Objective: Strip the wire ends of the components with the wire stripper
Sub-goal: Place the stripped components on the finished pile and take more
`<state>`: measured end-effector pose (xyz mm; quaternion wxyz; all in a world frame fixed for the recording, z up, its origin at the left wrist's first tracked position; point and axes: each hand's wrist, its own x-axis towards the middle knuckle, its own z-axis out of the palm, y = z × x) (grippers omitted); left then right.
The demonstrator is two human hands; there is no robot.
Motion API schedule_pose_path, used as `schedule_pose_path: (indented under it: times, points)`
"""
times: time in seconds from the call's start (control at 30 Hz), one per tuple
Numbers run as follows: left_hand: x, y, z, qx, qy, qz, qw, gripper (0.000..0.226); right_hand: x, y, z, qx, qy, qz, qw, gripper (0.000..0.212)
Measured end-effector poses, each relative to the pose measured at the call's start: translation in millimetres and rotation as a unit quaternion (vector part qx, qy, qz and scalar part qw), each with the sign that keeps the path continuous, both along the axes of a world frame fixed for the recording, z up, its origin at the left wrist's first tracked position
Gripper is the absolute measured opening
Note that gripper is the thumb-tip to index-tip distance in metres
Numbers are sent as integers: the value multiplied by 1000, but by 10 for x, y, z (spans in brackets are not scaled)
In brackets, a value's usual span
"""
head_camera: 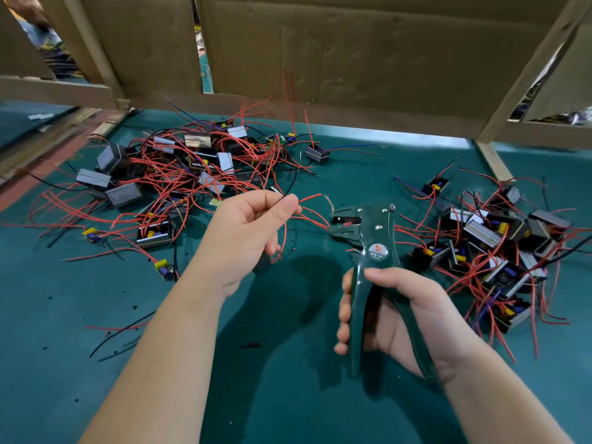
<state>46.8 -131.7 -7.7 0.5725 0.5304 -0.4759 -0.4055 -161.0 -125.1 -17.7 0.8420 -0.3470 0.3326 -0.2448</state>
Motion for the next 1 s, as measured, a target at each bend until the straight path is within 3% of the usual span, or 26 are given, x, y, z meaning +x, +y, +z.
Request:
schedule_pose_path:
  times: [0.17,0.57,1.0]
  points:
    - [-67,8,20,-14,30,11,999,18,33,46,4,-19,-87,53,995,46]
    - [-105,48,59,-41,47,9,998,2,30,48,28,-19,-109,71,991,45]
    - [-117,77,88,-31,33,-13,999,6,10,57,40,-51,-140,88,985,45]
